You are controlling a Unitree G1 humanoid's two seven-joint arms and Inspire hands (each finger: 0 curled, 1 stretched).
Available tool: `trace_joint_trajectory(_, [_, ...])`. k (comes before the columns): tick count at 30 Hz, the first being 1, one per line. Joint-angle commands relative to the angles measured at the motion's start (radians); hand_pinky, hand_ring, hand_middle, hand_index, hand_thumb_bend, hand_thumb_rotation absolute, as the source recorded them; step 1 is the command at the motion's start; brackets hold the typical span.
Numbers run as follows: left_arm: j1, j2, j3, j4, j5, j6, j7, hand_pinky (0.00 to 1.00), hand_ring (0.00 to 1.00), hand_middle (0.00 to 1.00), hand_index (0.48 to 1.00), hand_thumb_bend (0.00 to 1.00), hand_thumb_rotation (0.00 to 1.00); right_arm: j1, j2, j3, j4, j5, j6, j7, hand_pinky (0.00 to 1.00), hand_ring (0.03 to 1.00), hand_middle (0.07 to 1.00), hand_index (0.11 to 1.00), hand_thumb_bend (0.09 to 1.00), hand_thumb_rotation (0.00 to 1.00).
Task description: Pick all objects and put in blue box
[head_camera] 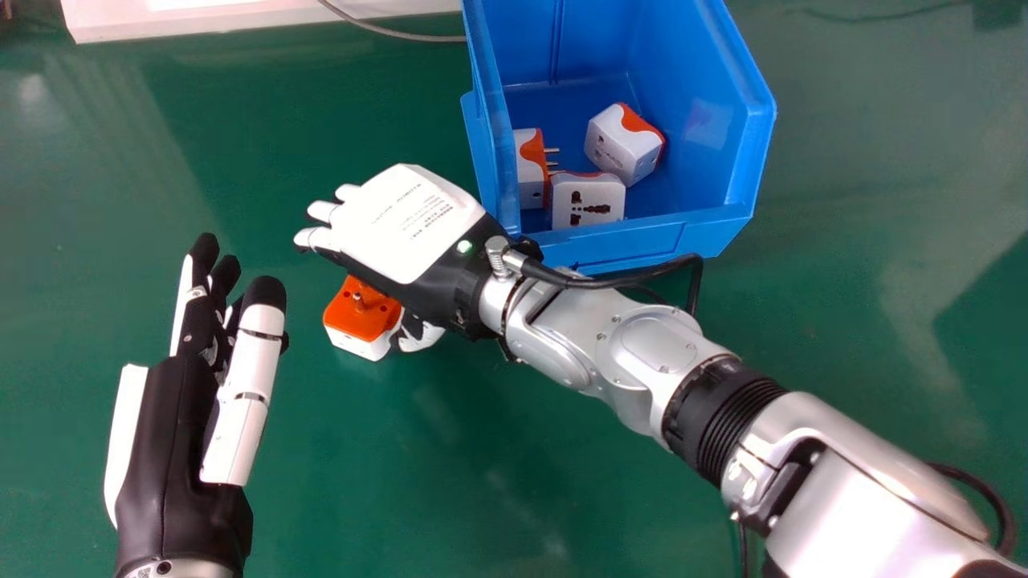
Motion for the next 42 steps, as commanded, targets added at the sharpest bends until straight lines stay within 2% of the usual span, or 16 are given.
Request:
trace_joint_trajectory(1, [0.013,-0.001,-0.002,-0.019,0.004,-0.021,0.000,0.87,0.95,0.99,0.987,0.45,0.81,-0.036,0.019,-0.012,0.002,0.020,0.002,-0.037,0.82,0.912,0.916,0.852,0.295,0.14])
trace_joint_trajectory(4, [0.015,0.002,-0.006,-0.023,0.012,-0.018,0.001,0.87,0.95,0.99,0.988,0.45,0.82,-0.033,0.022,-0.005,0.007,0.017,0.000,-0.047,0.82,0.911,0.915,0.851,0.289,0.15])
trace_joint_trajectory(12, [0.042,0.001,-0.031,-0.055,0.036,-0.011,0.002,0.87,0.96,1.00,0.999,0.46,0.87,-0.018,0.014,0.012,-0.003,0.011,-0.011,-0.026,0.81,0.902,0.909,0.848,0.285,0.16])
trace_joint_trajectory(16, [0.055,-0.002,-0.040,-0.063,0.038,-0.018,0.001,0.87,0.96,1.00,1.000,0.46,0.88,-0.016,0.006,0.029,-0.007,0.004,-0.021,-0.016,0.81,0.899,0.904,0.845,0.308,0.17])
trace_joint_trajectory(21, [0.077,-0.008,-0.066,-0.092,0.056,-0.009,0.010,0.88,0.96,1.00,1.000,0.47,0.89,-0.019,-0.005,0.057,-0.017,-0.010,-0.027,0.000,0.81,0.898,0.902,0.844,0.329,0.19])
trace_joint_trajectory(25, [0.098,-0.012,-0.088,-0.113,0.069,-0.004,0.018,0.88,0.96,1.00,1.000,0.46,0.89,-0.018,-0.023,0.074,-0.032,-0.022,-0.034,0.008,0.80,0.894,0.898,0.840,0.396,0.16])
trace_joint_trajectory(34, [0.148,-0.024,-0.154,-0.159,0.101,0.005,0.039,0.90,0.97,1.00,1.000,0.46,0.91,-0.012,-0.055,0.111,-0.061,-0.054,-0.036,0.022,0.79,0.863,0.868,0.800,0.546,0.07])
trace_joint_trajectory(40, [0.177,-0.025,-0.183,-0.172,0.111,-0.004,0.049,0.90,0.97,1.00,1.000,0.47,0.91,-0.003,-0.064,0.117,-0.082,-0.058,-0.033,0.039,0.79,0.850,0.856,0.787,0.569,0.06])
trace_joint_trajectory(42, [0.182,-0.024,-0.188,-0.175,0.113,-0.004,0.051,0.91,0.97,1.00,1.000,0.47,0.91,0.000,-0.067,0.116,-0.087,-0.058,-0.031,0.040,0.79,0.847,0.854,0.783,0.578,0.05])
